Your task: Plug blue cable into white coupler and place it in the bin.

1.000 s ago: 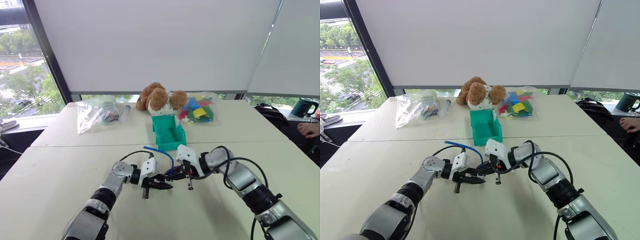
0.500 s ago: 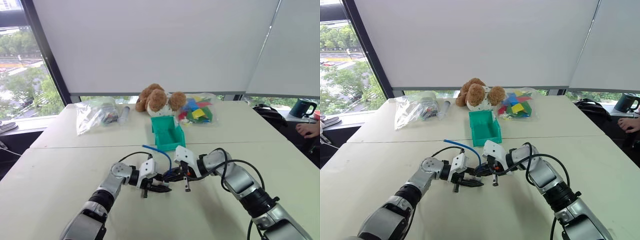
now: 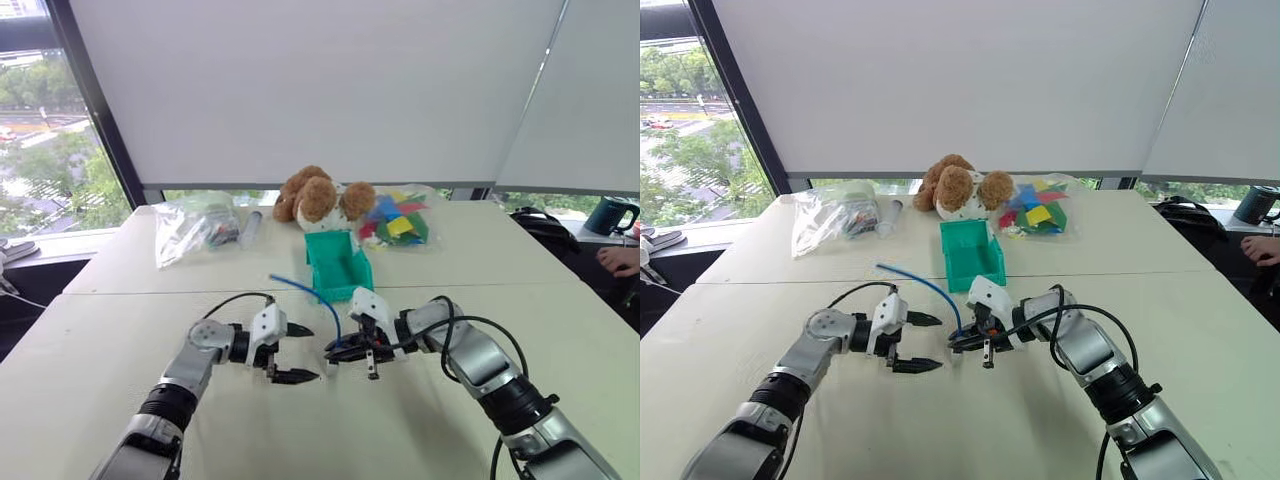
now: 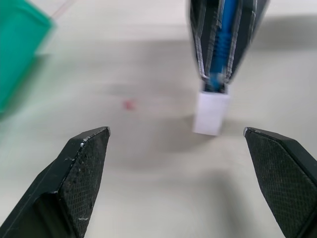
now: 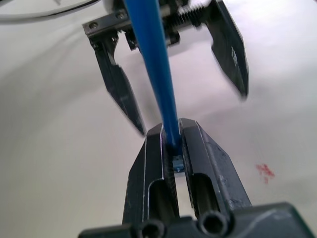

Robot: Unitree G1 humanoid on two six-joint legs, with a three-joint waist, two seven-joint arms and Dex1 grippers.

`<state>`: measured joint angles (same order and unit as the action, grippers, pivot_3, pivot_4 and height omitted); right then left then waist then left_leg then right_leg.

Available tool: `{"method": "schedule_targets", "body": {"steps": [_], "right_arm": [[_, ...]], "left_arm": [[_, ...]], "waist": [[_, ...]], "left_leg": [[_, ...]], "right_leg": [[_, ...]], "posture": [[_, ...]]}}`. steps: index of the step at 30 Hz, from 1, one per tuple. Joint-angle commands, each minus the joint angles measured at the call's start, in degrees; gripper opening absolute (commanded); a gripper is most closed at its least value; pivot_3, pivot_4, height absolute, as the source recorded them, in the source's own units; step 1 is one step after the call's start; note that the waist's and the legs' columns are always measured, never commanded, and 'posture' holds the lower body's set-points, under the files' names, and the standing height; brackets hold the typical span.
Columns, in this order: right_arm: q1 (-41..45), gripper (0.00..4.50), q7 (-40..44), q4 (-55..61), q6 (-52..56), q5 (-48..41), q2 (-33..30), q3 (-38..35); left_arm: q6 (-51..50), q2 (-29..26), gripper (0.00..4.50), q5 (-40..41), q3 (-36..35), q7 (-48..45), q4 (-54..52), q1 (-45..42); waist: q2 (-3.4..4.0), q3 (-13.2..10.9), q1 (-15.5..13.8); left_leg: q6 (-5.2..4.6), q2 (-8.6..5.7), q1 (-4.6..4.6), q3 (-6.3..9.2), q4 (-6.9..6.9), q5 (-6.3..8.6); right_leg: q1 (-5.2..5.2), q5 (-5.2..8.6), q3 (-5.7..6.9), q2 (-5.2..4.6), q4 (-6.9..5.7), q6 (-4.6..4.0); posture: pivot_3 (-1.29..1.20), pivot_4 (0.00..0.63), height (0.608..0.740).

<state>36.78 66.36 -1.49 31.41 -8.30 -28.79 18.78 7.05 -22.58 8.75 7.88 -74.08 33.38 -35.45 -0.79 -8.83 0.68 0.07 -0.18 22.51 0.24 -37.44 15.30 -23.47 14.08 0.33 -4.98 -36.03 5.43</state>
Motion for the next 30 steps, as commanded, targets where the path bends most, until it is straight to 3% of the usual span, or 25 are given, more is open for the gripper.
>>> {"method": "schedule_targets", "body": {"steps": [1, 5, 8, 12, 19, 21, 22, 23, 24, 29, 30], "right_arm": [[4.50, 0.00, -1.11, 2.56, 4.54, -4.22, -0.48, -5.59], [10.33, 0.00, -2.42, 0.96, 7.49, -7.12, -0.72, -9.72], [22.85, 0.00, -5.08, -12.09, 5.46, -6.50, 0.32, -13.11], [32.86, 0.00, -10.74, -31.38, -1.95, -1.60, 3.13, -12.20], [42.86, 0.00, -16.37, -59.86, -12.48, 4.10, 10.13, -12.26], [43.98, 0.82, -18.32, -64.73, -13.96, 5.23, 11.51, -12.56], [44.58, 0.82, -20.75, -66.74, -14.58, 5.25, 12.02, -13.38], [45.06, 1.50, -22.44, -68.18, -15.09, 5.28, 12.35, -14.08], [45.62, 1.68, -23.72, -69.20, -15.53, 5.08, 12.50, -14.91], [48.62, 4.26, -26.22, -70.64, -16.94, 3.69, 11.35, -19.51], [49.17, 4.45, -26.26, -70.14, -17.00, 3.36, 10.14, -20.50]], "left_arm": [[-3.02, -1.98, 4.45, 3.25, -4.42, 3.55, -4.56, 1.02], [-4.96, -3.27, 4.45, 4.29, -6.38, 6.44, -7.89, 3.02], [-7.09, -3.64, 4.45, 5.60, -8.36, 9.77, -11.84, 5.61], [-9.05, -3.62, 4.45, 6.39, -9.31, 12.80, -15.26, 7.71], [-17.52, -4.65, 4.45, 9.29, -11.33, 17.78, -23.83, 10.51], [-20.74, -5.37, 4.50, 10.28, -11.27, 18.44, -26.96, 11.66], [-22.68, -5.83, 4.50, 10.94, -11.36, 18.73, -28.64, 12.33], [-24.13, -6.18, 4.50, 11.45, -11.43, 19.01, -29.85, 12.78], [-25.24, -6.45, 4.50, 11.91, -11.52, 19.28, -30.77, 13.09], [-28.65, -7.45, 4.50, 13.91, -12.15, 20.07, -33.41, 13.63], [-29.18, -7.52, 4.50, 14.36, -12.28, 20.08, -33.64, 13.61]], "waist": [[0.09, -0.29, 0.03], [0.18, -0.35, 0.05], [0.31, -0.53, 0.30], [0.32, -0.57, 0.11], [0.36, -0.60, 0.45], [0.36, -0.62, 0.48], [0.37, -0.63, 0.38], [0.38, -0.64, 0.51], [0.38, -0.65, 0.67], [0.40, -0.66, 0.63], [0.41, -0.66, 0.62]], "left_leg": [[0.00, -0.01, 0.03, 0.00, 0.01, 0.00], [0.08, -0.05, 0.72, -0.02, -0.01, -0.05], [0.18, -0.07, 0.92, -0.08, 0.07, -0.11], [0.22, -0.10, 0.93, -0.14, 0.16, -0.14], [0.24, -0.13, 0.92, -0.32, 0.22, -0.15], [0.24, -0.13, 0.92, -0.33, 0.25, -0.15], [0.24, -0.13, 0.92, -0.33, 0.25, -0.15], [0.24, -0.14, 0.92, -0.32, 0.27, -0.15], [0.25, -0.14, 0.92, -0.33, 0.27, -0.16], [0.36, -0.13, 0.91, -0.30, 0.27, -0.22], [0.37, -0.12, 0.91, -0.30, 0.27, -0.23]], "right_leg": [[-0.03, 0.00, 0.00, -0.02, 0.00, 0.00], [-0.79, -0.13, -0.02, -0.05, -0.10, 0.18], [-1.09, -0.14, 0.02, -0.03, -0.12, 0.19], [-1.10, -0.15, 0.06, -0.02, -0.08, 0.18], [-1.11, -0.15, 0.03, -0.03, -0.06, 0.18], [-1.12, -0.16, 0.02, -0.03, -0.07, 0.19], [-1.12, -0.16, 0.02, -0.03, -0.07, 0.19], [-1.13, -0.16, 0.03, -0.03, -0.07, 0.19], [-1.13, -0.16, 0.02, -0.02, -0.07, 0.19], [-1.13, -0.16, 0.01, -0.02, -0.10, 0.18], [-1.13, -0.15, 0.02, -0.02, -0.11, 0.18]], "posture": [[0.00, 0.150, 0.740], [0.00, 0.150, 0.740], [0.00, 0.150, 0.740], [0.00, 0.150, 0.740], [0.00, 0.150, 0.740], [0.00, 0.150, 0.740], [0.00, 0.150, 0.740], [0.00, 0.150, 0.740], [0.00, 0.150, 0.740], [0.00, 0.150, 0.740], [0.00, 0.150, 0.740]]}}
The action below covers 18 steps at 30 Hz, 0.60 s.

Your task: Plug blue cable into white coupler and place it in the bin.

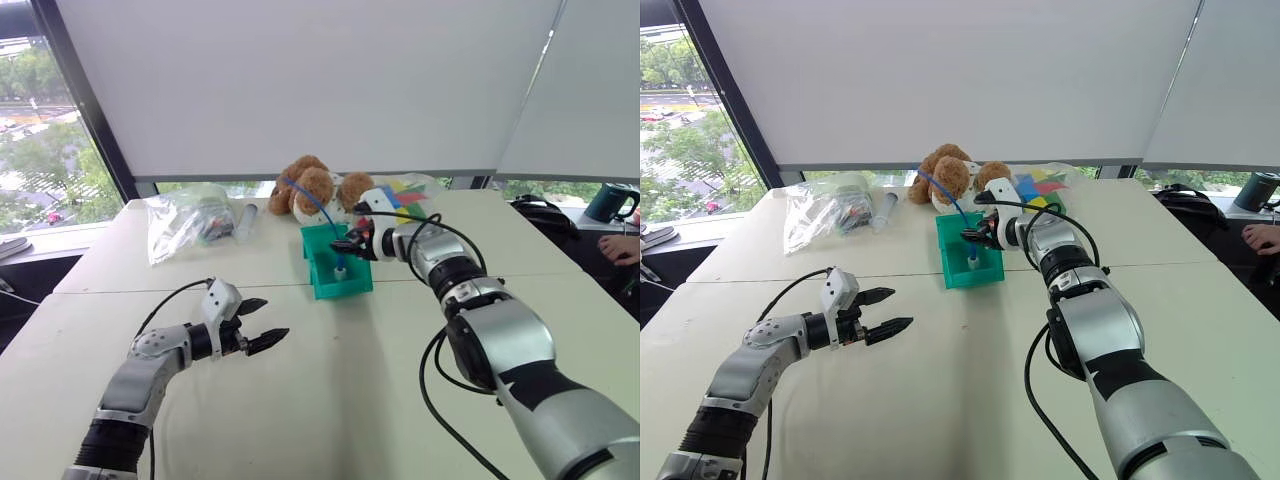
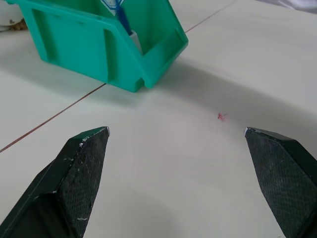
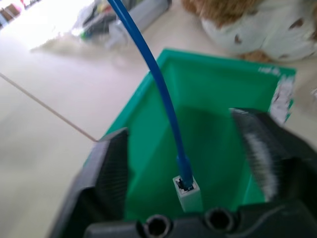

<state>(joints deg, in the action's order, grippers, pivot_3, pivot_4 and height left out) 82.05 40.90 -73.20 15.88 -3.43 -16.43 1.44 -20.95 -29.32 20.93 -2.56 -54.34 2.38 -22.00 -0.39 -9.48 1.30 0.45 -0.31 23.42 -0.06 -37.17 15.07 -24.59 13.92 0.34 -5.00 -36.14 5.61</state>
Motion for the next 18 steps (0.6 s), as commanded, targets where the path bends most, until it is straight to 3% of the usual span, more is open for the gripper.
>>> {"method": "schedule_targets", "body": {"steps": [1, 4, 6, 12, 18], "right_arm": [[4.26, 4.45, -0.33, 2.25, -1.15, -1.92, -3.57, -4.07], [2.95, 4.45, 3.71, 7.72, 1.70, -2.42, -8.85, -5.04], [-1.81, 4.45, 8.09, 17.44, 6.72, -3.79, -12.31, -4.91], [-29.37, 4.45, 13.45, 66.61, 28.96, -16.09, -21.77, -9.40], [-48.96, 4.45, 10.79, 92.90, 40.26, -25.85, -25.26, -17.28]], "left_arm": [[-1.60, -0.80, 4.50, 2.44, -1.88, 0.45, -2.76, 0.01], [-2.97, -0.99, 4.50, 3.63, -2.50, 0.73, -3.10, -0.44], [-3.53, -1.45, 4.50, 4.12, -2.87, 0.86, -3.34, -0.58], [-6.83, -3.91, 4.50, 6.71, -5.05, 1.37, -6.19, 0.12], [-11.65, -6.17, 4.50, 10.08, -7.49, 2.78, -11.97, 2.53]], "waist": [[0.01, -0.01, -0.02], [0.01, -0.02, -0.63], [0.01, -0.05, -0.71], [0.05, -0.07, -0.63], [0.25, -0.37, -0.46]], "left_leg": [[0.01, 0.00, 0.00, 0.00, 0.00, -0.01], [0.02, -0.02, 0.01, 0.02, 0.00, -0.01], [0.02, -0.08, 0.06, 0.04, 0.01, -0.01], [-0.09, -0.08, 0.07, 0.15, 0.01, 0.05], [-0.11, 0.06, -0.06, 0.07, -0.08, 0.04]], "right_leg": [[0.00, 0.00, 0.00, 0.00, 0.00, 0.00], [0.01, 0.00, 0.01, 0.00, 0.03, 0.00], [0.02, 0.00, 0.01, -0.04, 0.08, 0.00], [0.12, 0.00, 0.02, -0.03, 0.12, 0.02], [0.09, 0.01, 0.00, 0.19, -0.02, 0.03]], "posture": [[0.00, 0.150, 0.740], [0.00, 0.150, 0.740], [0.00, 0.150, 0.740], [0.00, 0.150, 0.740], [0.00, 0.150, 0.740]]}}
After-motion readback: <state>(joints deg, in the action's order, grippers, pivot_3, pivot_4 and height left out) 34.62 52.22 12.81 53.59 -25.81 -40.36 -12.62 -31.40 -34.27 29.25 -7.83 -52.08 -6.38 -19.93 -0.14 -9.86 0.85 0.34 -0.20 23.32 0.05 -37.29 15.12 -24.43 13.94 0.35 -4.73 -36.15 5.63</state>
